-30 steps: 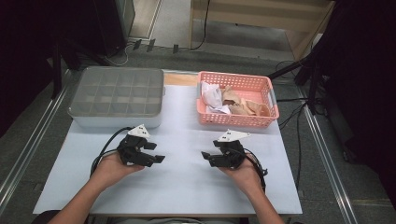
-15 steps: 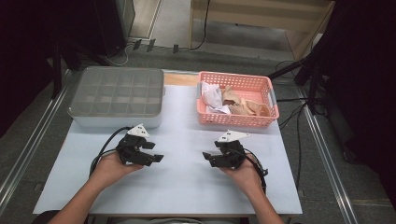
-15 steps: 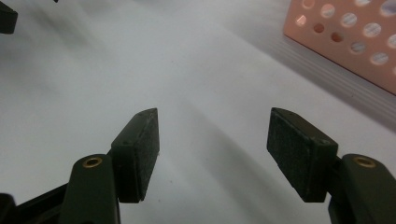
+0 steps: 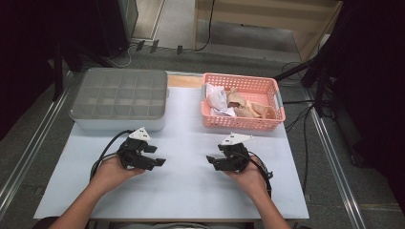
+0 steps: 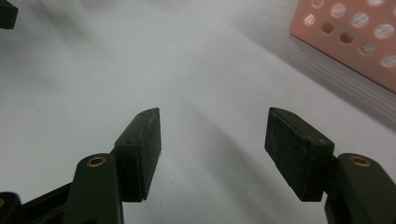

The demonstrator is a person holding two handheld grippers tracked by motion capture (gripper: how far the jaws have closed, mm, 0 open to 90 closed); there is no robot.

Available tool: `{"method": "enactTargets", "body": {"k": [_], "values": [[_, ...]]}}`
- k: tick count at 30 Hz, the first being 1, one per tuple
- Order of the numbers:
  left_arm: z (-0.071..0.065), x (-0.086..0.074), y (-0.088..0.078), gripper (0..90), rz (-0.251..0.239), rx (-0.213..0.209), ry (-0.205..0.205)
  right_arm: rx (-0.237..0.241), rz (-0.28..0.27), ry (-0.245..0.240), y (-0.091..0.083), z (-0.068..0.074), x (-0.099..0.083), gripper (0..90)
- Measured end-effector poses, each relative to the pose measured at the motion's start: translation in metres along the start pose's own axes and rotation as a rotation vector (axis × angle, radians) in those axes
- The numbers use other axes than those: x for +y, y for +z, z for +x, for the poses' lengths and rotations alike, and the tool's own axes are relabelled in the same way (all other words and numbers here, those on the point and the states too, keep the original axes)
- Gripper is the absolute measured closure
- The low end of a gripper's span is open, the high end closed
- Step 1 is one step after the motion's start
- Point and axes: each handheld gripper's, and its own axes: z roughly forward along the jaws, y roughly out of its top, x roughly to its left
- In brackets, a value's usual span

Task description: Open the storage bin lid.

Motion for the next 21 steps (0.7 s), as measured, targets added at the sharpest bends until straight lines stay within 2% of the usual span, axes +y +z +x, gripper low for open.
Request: {"method": "enactTargets", "body": {"k": [3, 4, 6, 8, 9, 12, 16, 18, 19, 21], "values": [[0.001, 0.0, 0.0, 37.9, 0.003, 0.001, -0.001, -0.002, 0.003, -0.004, 0.0, 0.0, 0.0, 37.1], [0.002, 0.0, -0.001, 38.3, 0.001, 0.015, 0.0, -0.004, 0.003, 0.003, 0.0, 0.0, 0.0, 37.1], [0.004, 0.001, -0.005, 39.6, 0.002, 0.002, -0.027, -0.001, -0.005, 0.012, -0.002, 0.0, 0.0, 37.1], [0.007, 0.002, -0.012, 39.9, -0.012, 0.014, -0.047, -0.001, -0.023, 0.03, -0.005, 0.001, 0.002, 37.2], [0.009, 0.003, -0.017, 39.7, -0.023, 0.011, -0.06, 0.001, -0.03, 0.044, -0.007, 0.002, 0.003, 37.2], [0.013, 0.005, -0.034, 38.5, -0.078, 0.022, -0.089, 0.003, -0.041, 0.046, -0.01, 0.005, 0.009, 36.9], [0.018, 0.01, -0.057, 37.7, -0.074, 0.086, -0.072, 0.002, -0.038, 0.032, -0.011, 0.01, 0.019, 36.0], [0.021, 0.011, -0.063, 37.7, -0.084, 0.093, -0.075, 0.005, -0.039, 0.026, -0.012, 0.012, 0.025, 36.0], [0.026, 0.013, -0.075, 37.6, -0.091, 0.101, -0.087, 0.007, -0.033, 0.032, -0.012, 0.013, 0.029, 36.0], [0.031, 0.014, -0.086, 37.5, -0.099, 0.111, -0.099, 0.006, -0.033, 0.026, -0.013, 0.014, 0.036, 36.1]]}}
